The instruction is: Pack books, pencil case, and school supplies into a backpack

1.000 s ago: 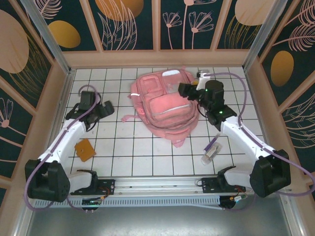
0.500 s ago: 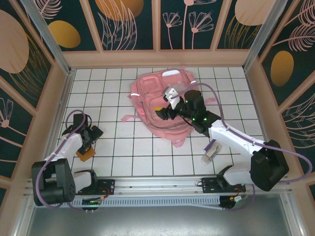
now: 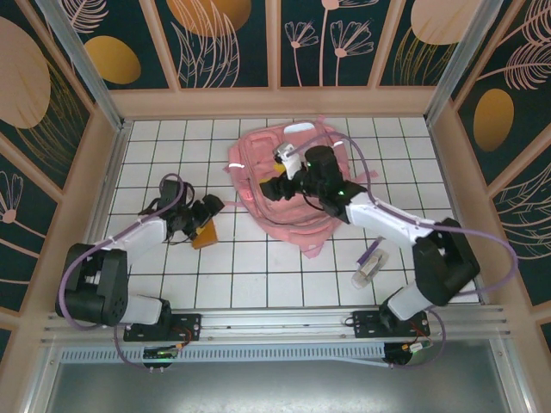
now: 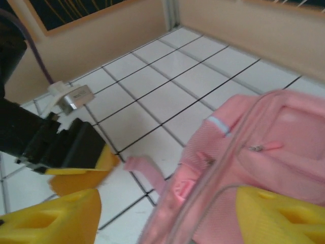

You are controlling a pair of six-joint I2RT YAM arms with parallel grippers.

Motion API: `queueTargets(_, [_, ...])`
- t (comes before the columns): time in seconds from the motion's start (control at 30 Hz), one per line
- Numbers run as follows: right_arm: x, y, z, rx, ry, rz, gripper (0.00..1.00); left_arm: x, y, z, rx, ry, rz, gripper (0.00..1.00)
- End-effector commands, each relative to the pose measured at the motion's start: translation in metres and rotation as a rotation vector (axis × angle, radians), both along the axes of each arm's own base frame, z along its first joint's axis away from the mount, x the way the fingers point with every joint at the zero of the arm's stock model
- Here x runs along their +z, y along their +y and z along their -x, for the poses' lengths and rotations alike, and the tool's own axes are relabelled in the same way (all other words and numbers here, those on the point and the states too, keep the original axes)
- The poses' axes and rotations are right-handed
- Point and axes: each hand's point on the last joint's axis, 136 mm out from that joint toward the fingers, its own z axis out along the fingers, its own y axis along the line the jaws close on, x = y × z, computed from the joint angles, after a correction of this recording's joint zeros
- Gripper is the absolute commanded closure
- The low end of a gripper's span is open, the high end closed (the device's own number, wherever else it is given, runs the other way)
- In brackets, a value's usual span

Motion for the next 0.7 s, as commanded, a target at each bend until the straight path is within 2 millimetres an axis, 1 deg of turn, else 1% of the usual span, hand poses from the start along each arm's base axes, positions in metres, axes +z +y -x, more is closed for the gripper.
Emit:
queueTargets(0.0, [-0.001, 0.035, 0.012, 0.105, 0.3, -0.113, 0.39, 0.037, 0.003, -0.015, 0.049, -0.025, -0.001, 0.12])
queueTargets(0.03, [-0.009, 0.045, 0.012, 0.119, 0.373, -0.114, 0.41, 0.043, 0.01, -0.016, 0.064, -0.024, -0.034, 0.12])
queueTargets(0.07, [-0.015, 0.054, 0.013, 0.137, 0.431, -0.114, 0.42, 0.046, 0.017, -0.015, 0.087, -0.013, -0.064, 0.12])
queueTargets(0.13, [-0.033, 0.072, 0.013, 0.165, 0.56, -0.097, 0.43, 0.049, 0.038, -0.01, 0.141, 0.003, -0.11, 0.13])
queueTargets(0.2, [-0.046, 0.089, 0.016, 0.201, 0.635, -0.069, 0.44, 0.039, 0.06, 0.003, 0.201, 0.044, -0.124, 0.18])
queueTargets(0.23, [-0.05, 0.1, 0.018, 0.219, 0.654, -0.047, 0.45, 0.031, 0.07, 0.011, 0.221, 0.064, -0.124, 0.22])
queueTargets(0.27, [-0.054, 0.109, 0.02, 0.226, 0.658, -0.017, 0.45, 0.025, 0.074, 0.016, 0.224, 0.074, -0.128, 0.24])
queueTargets(0.3, [-0.064, 0.116, 0.021, 0.224, 0.67, 0.03, 0.45, 0.016, 0.076, 0.023, 0.209, 0.087, -0.141, 0.29])
queueTargets(0.33, [-0.072, 0.125, 0.025, 0.23, 0.68, 0.072, 0.45, 0.008, 0.071, 0.028, 0.169, 0.095, -0.132, 0.34])
queueTargets(0.4, [-0.092, 0.136, 0.031, 0.243, 0.72, 0.137, 0.45, -0.01, 0.053, 0.036, 0.078, 0.118, -0.053, 0.42])
queueTargets(0.43, [-0.1, 0.142, 0.031, 0.254, 0.734, 0.156, 0.45, -0.019, 0.044, 0.039, 0.049, 0.139, -0.008, 0.44])
queueTargets(0.47, [-0.107, 0.146, 0.029, 0.258, 0.742, 0.17, 0.45, -0.025, 0.039, 0.041, 0.031, 0.147, 0.016, 0.46])
queueTargets(0.5, [-0.116, 0.148, 0.026, 0.251, 0.76, 0.187, 0.45, -0.032, 0.038, 0.042, 0.022, 0.157, 0.022, 0.51])
queueTargets(0.53, [-0.132, 0.151, 0.023, 0.245, 0.784, 0.211, 0.45, -0.039, 0.041, 0.044, 0.027, 0.174, 0.002, 0.52])
queueTargets(0.6, [-0.147, 0.155, 0.016, 0.229, 0.806, 0.245, 0.45, -0.05, 0.046, 0.049, 0.024, 0.197, -0.035, 0.57])
queueTargets(0.67, [-0.161, 0.158, 0.015, 0.228, 0.838, 0.271, 0.46, -0.06, 0.048, 0.056, 0.025, 0.225, -0.048, 0.61])
